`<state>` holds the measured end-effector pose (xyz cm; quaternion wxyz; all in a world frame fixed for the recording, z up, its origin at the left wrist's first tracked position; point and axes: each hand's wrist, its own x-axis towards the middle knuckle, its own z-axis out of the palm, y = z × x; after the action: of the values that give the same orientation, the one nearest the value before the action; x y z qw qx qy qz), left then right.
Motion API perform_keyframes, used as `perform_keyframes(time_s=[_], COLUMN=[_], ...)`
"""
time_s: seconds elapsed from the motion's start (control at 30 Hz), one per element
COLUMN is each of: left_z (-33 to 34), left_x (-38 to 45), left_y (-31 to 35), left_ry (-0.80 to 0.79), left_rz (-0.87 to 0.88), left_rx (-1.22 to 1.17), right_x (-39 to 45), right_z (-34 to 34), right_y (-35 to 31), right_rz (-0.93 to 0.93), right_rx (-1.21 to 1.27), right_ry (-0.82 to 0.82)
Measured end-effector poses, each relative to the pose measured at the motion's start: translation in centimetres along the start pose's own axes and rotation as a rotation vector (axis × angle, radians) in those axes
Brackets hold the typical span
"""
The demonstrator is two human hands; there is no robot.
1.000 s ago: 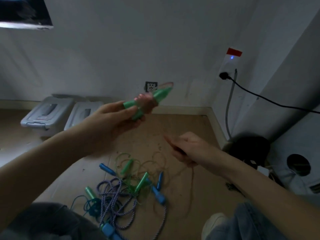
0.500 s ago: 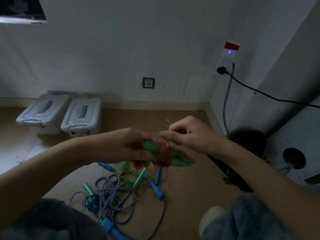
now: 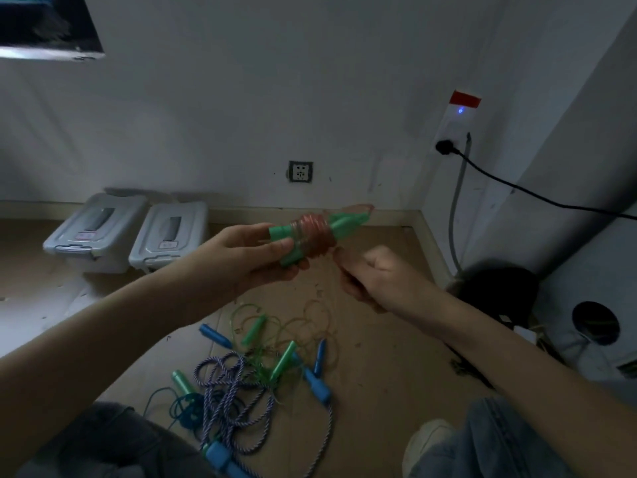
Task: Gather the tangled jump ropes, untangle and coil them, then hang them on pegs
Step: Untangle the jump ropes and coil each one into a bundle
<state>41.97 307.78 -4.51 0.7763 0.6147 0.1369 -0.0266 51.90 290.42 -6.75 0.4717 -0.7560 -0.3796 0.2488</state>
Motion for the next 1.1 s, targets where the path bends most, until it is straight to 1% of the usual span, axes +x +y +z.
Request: perform_keyframes(time_s=[0.07, 0.1, 0.17, 0.23, 0.27, 0.37, 0.43, 0.5, 0.57, 0.67, 0.73, 0.83, 0.9, 0.97, 1.0, 1.03, 1.1], left_z=[-0.1, -0.3, -0.9, -1.3, -1.4, -1.3, -1.2, -0.8, -0.7, -1.2, -1.4, -1.1, -1.0, -1.1, -1.1, -1.0, -0.8], left_x=[0.5, 0.8, 1.3, 1.4, 1.4, 1.1, 0.7, 0.2, -0.3, -0.7, -0.9, -0.9, -0.5, -0.1, 0.1, 0.2, 0.5], left_y=[-0.5, -0.8, -1.3, -1.5, -1.5, -1.1, -0.8, -0.5, -0.1, 0.6, 0.6, 0.5, 0.8, 1.0, 1.0, 0.8, 0.3], left_ry=[0.126, 0.179, 0.211, 0.142, 0.088, -0.097, -0.236, -0.427, -0.553, -0.623, -0.614, -0.462, -0.308, -0.13, -0.045, 0.021, 0.098], left_rz=[0.01, 0.018, 0.05, 0.101, 0.118, 0.122, 0.142, 0.135, 0.094, 0.049, 0.068, 0.098, 0.065, 0.051, 0.05, 0.052, 0.037], left_rx=[0.093, 0.192, 0.498, 0.785, 0.886, 1.085, 1.14, 1.069, 0.897, 0.644, 0.519, 0.335, 0.148, 0.034, 0.028, 0.048, 0.098], right_x=[-0.1, -0.2, -0.3, -0.2, 0.0, 0.2, 0.2, 0.3, 0.4, 0.3, 0.6, 0.8, 0.6, 0.3, 0.0, 0.1, 0.1], right_z=[0.2, 0.3, 0.2, -0.4, -0.8, -1.4, -1.5, -1.6, -1.5, -1.1, -0.7, 0.0, 0.2, 0.1, 0.1, 0.1, 0.0], right_y=[0.0, -0.1, -0.2, -0.4, -0.5, -0.6, -0.3, -0.1, 0.0, 0.0, 0.1, 0.0, 0.1, -0.1, -0.3, -0.3, -0.2], right_rz=[-0.064, -0.1, -0.161, -0.199, -0.214, -0.202, -0.176, -0.152, -0.155, -0.153, -0.086, 0.02, 0.028, -0.007, -0.039, -0.096, -0.216], right_rx=[-0.2, -0.306, -0.439, -0.497, -0.518, -0.5, -0.437, -0.326, -0.163, 0.05, 0.204, 0.318, 0.351, 0.314, 0.228, 0.064, -0.416], right_ry=[-0.029, -0.056, -0.058, 0.006, 0.038, 0.044, 0.022, 0.021, 0.01, -0.008, -0.039, -0.067, 0.022, 0.104, 0.137, 0.175, 0.205])
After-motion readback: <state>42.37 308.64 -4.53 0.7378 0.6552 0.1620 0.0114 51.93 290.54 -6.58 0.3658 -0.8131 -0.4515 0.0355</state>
